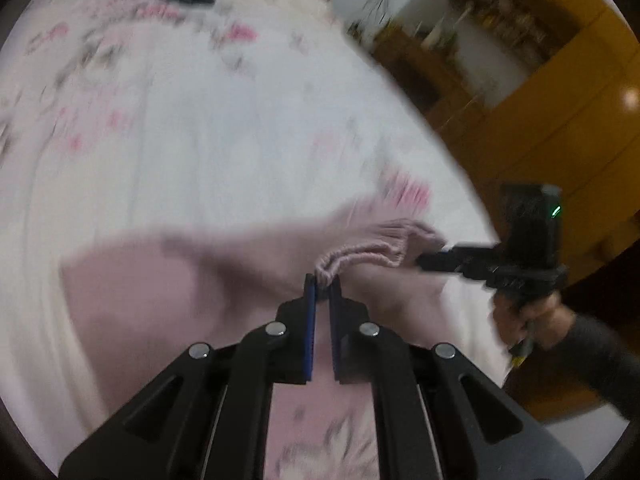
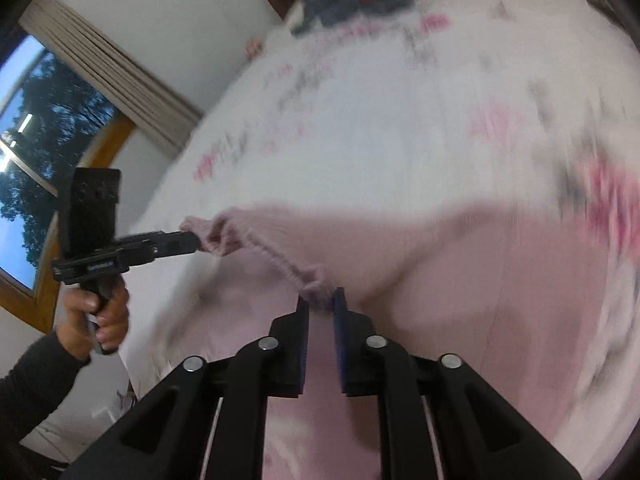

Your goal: Fold small clothes

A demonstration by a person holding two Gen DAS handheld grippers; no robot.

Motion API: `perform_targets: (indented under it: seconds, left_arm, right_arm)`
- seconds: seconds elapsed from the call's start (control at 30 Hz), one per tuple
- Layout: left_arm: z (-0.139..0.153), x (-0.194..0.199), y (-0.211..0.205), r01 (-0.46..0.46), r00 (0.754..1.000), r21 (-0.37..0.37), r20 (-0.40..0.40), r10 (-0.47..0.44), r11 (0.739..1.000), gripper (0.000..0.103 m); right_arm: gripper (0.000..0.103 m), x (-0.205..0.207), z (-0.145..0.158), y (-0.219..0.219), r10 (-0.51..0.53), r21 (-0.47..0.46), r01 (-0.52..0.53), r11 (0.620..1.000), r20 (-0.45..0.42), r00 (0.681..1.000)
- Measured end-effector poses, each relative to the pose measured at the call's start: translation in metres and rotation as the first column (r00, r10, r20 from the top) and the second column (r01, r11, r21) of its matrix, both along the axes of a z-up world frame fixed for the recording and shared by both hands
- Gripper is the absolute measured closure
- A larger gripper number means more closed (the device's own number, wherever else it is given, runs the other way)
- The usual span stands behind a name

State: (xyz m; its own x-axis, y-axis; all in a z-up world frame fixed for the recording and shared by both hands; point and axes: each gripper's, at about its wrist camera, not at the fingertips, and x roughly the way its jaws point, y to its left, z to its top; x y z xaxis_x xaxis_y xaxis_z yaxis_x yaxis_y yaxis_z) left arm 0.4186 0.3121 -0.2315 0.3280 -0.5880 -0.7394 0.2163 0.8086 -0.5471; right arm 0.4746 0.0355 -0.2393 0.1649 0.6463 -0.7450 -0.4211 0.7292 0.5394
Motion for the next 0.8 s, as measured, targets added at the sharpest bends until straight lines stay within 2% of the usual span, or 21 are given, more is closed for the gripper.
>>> perform_targets:
  seconds: [0.07, 0.13, 0.2, 0.23, 0.33, 0.4, 0.5, 0.53, 0.57, 0.6, 0.73, 0.8]
  left_arm:
    - [-0.030, -0.017, 0.004, -0.044, 0.993, 0.028, -0.112, 0.047, 0.999, 0.101]
    - [-0.042, -0.031, 0.010, -0.084, 0.985, -0.042, -0.158, 0.077, 0.996, 0.100]
    - [-0.040, -0.035, 0.011, -0.106, 0.985, -0.102, -0.150, 0.090, 0.989, 0.099]
    - [-0.035, -0.034, 0.009, -0.114, 0.987, -0.171, -0.130, 0.092, 0.979, 0.099]
    - [-0.029, -0.027, -0.005, -0.108, 0.992, -0.259, -0.094, 0.086, 0.960, 0.098]
    - [-0.033, -0.020, -0.017, -0.099, 0.992, -0.250, -0.101, 0.075, 0.963, 0.096]
    - [-0.061, -0.010, -0.029, -0.106, 0.983, -0.183, -0.170, 0.074, 0.977, 0.096]
    - [-0.068, -0.010, -0.030, -0.109, 0.979, -0.158, -0.189, 0.078, 0.981, 0.096]
    - [-0.079, -0.010, -0.029, -0.111, 0.973, -0.121, -0.217, 0.082, 0.986, 0.096]
    - [-0.088, -0.011, -0.028, -0.109, 0.969, -0.109, -0.234, 0.081, 0.988, 0.097]
    - [-0.087, -0.019, -0.015, -0.124, 0.969, -0.144, -0.232, 0.089, 0.982, 0.100]
    - [-0.079, -0.021, -0.013, -0.120, 0.978, -0.185, -0.194, 0.083, 0.975, 0.097]
  right_arm:
    - [0.082, -0.019, -0.026, -0.010, -0.025, -0.039, 0.022, 0.999, -0.071, 0.997]
    - [0.082, -0.028, -0.036, -0.022, -0.076, -0.030, 0.073, 0.997, -0.120, 0.990]
    - [0.078, -0.032, -0.041, -0.037, -0.152, 0.031, 0.160, 0.987, -0.179, 0.972]
    - [0.076, -0.031, -0.043, -0.041, -0.181, 0.059, 0.198, 0.978, -0.210, 0.961]
    - [0.073, -0.025, -0.049, -0.032, -0.206, 0.107, 0.241, 0.965, -0.265, 0.942]
    - [0.072, -0.022, -0.051, -0.018, -0.199, 0.096, 0.231, 0.968, -0.262, 0.944]
    - [0.073, -0.014, -0.070, 0.005, -0.192, 0.019, 0.206, 0.978, -0.294, 0.936]
    - [0.079, -0.013, -0.076, 0.010, -0.181, -0.010, 0.186, 0.982, -0.294, 0.939]
    - [0.092, -0.014, -0.080, 0.013, -0.175, -0.054, 0.166, 0.985, -0.278, 0.945]
    - [0.093, -0.014, -0.082, 0.014, -0.180, -0.083, 0.164, 0.983, -0.257, 0.950]
    - [0.093, -0.012, -0.079, 0.001, -0.197, -0.062, 0.187, 0.980, -0.240, 0.951]
    - [0.087, -0.017, -0.066, 0.003, -0.178, -0.032, 0.175, 0.984, -0.208, 0.962]
